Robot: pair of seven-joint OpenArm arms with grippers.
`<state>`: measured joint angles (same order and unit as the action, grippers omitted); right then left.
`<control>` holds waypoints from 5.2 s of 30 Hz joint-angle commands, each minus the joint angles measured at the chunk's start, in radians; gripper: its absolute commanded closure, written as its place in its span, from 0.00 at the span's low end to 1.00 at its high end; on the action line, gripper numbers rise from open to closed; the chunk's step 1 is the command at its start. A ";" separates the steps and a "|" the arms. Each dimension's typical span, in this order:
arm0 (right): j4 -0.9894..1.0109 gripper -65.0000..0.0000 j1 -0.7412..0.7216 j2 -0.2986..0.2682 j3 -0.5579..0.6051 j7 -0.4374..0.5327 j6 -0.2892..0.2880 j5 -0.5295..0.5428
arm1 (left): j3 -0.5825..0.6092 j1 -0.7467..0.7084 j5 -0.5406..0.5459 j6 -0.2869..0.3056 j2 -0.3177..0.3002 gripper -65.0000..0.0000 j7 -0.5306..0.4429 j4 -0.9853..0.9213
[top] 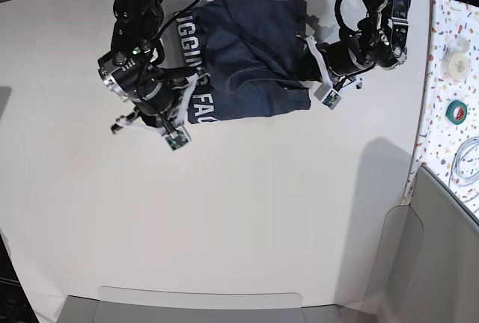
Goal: Layout the t-shirt on the table in an organized manner, then fold the t-shirt properly
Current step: 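Fold the shirt over again with both grippers into a compact square, then grasp the folded square's sides with both grippers, then drag the folded shirt with the right gripper toward the table edge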
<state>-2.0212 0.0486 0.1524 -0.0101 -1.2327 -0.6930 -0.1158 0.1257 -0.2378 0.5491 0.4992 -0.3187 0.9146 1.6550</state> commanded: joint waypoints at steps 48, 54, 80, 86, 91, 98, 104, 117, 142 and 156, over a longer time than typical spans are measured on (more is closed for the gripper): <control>0.204 1.00 -0.260 -0.222 0.023 0.031 -0.005 0.287 | -0.334 -0.166 -0.062 0.199 -0.049 1.00 0.228 0.420; 0.437 1.00 -0.364 -0.242 0.078 0.032 -0.005 0.272 | -0.212 -0.196 0.144 0.199 -0.159 1.00 0.226 0.420; 0.544 1.00 -0.338 -0.193 0.235 0.169 -0.005 0.270 | 0.345 0.028 0.240 0.199 -0.216 1.00 0.225 0.282; 0.462 1.00 -0.270 -0.227 0.235 0.161 -0.005 0.268 | 0.345 0.090 0.240 0.109 -0.216 1.00 0.225 0.216; 0.353 1.00 -0.217 -0.277 0.227 0.083 -0.005 0.273 | 0.345 0.139 0.240 0.102 -0.216 1.00 0.225 0.196; 0.164 1.00 -0.068 -0.353 0.226 0.046 -0.005 0.270 | 0.343 0.239 0.239 0.102 -0.195 1.00 0.226 0.195; 0.066 1.00 0.061 -0.371 0.224 0.046 -0.005 0.268 | 0.343 0.318 0.239 0.100 -0.122 1.00 0.235 0.146; 0.024 1.00 0.196 -0.362 0.002 0.049 -0.005 0.268 | 0.173 0.412 0.242 0.100 -0.096 1.00 0.266 0.126; -0.008 1.00 0.081 -0.231 -0.018 0.046 -0.005 0.993 | -0.165 0.073 0.237 0.102 -0.040 1.00 0.383 0.354; 0.416 1.00 0.067 -0.236 0.141 0.060 -0.005 0.687 | -0.165 0.074 0.141 0.102 -0.033 1.00 0.374 0.325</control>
<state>-1.6077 0.1234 -0.0788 0.1303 -1.1236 -0.7052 0.6453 -0.0330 -0.1719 0.6804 0.5983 -0.3439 1.3048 1.9675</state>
